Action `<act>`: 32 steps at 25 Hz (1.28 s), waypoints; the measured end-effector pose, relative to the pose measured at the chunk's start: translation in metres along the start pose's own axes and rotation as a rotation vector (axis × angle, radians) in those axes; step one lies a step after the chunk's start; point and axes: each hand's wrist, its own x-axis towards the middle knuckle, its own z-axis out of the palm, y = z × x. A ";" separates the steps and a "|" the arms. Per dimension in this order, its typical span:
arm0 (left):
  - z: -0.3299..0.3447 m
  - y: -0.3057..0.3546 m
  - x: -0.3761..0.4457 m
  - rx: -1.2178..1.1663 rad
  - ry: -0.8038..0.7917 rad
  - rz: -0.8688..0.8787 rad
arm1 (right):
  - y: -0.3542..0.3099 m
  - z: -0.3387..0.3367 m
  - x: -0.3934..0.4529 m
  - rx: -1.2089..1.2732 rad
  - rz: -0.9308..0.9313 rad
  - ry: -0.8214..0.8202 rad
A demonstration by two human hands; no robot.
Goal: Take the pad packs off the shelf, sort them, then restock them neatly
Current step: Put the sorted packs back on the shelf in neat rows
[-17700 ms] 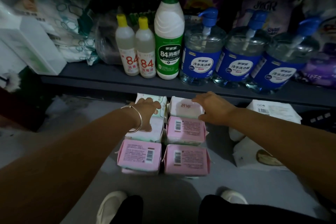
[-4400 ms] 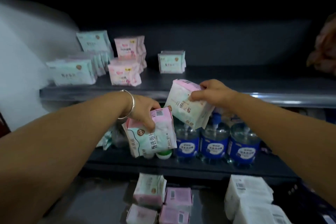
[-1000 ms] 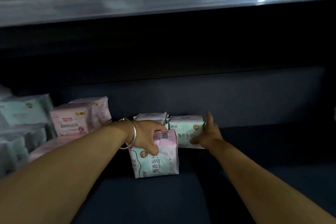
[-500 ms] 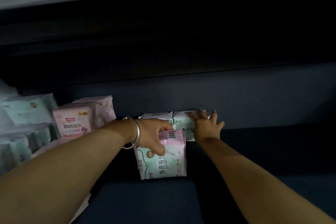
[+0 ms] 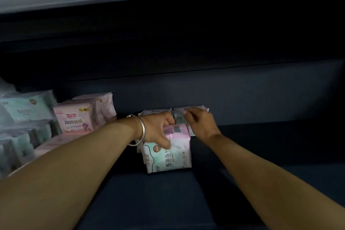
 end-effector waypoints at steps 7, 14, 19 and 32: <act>-0.002 0.026 -0.031 -0.192 0.075 0.033 | -0.005 -0.038 -0.057 0.507 0.246 -0.660; -0.016 0.034 -0.053 -0.465 0.298 -0.229 | -0.022 -0.057 -0.068 0.633 0.179 -0.291; -0.010 0.042 -0.058 -1.255 0.152 -0.513 | -0.025 -0.050 -0.074 0.650 0.080 -0.235; 0.030 0.015 -0.037 -1.151 0.267 -0.022 | -0.002 -0.051 -0.057 0.774 0.402 -0.355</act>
